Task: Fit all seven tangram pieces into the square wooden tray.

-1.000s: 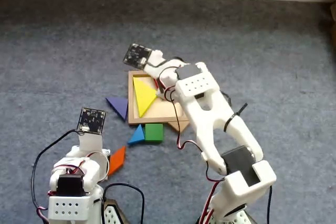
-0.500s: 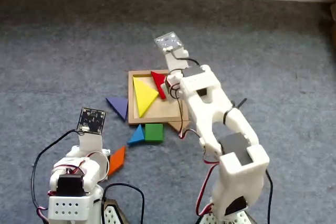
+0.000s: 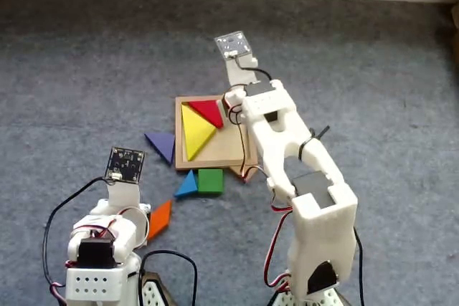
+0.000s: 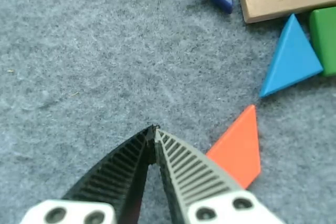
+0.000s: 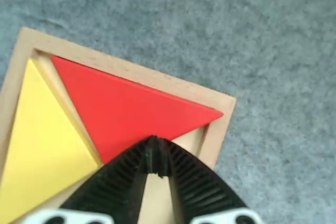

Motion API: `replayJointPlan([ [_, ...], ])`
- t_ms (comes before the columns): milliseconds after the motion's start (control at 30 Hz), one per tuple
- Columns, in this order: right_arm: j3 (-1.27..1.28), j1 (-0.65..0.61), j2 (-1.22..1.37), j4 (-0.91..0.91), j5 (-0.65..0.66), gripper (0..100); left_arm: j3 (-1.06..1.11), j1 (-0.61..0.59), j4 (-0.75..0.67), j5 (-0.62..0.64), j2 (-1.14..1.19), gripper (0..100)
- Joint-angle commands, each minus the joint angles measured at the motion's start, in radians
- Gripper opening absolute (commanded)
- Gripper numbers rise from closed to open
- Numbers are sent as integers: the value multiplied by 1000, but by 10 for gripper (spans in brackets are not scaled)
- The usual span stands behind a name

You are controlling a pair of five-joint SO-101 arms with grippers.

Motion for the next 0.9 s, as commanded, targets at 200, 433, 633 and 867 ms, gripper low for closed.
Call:
replayJointPlan([
  [200,-22,-105,-22,-8,-14,4,19,-10,6,-5,-41,7],
  [433,-12,-176,-25,-7,-15,4,19,-10,6,-5,-41,7],
  [633,-12,-186,-61,41,-15,4,19,-10,6,-5,-41,7],
  [867,-10,-200,-266,286,-15,4,19,-10,6,-5,-41,7],
])
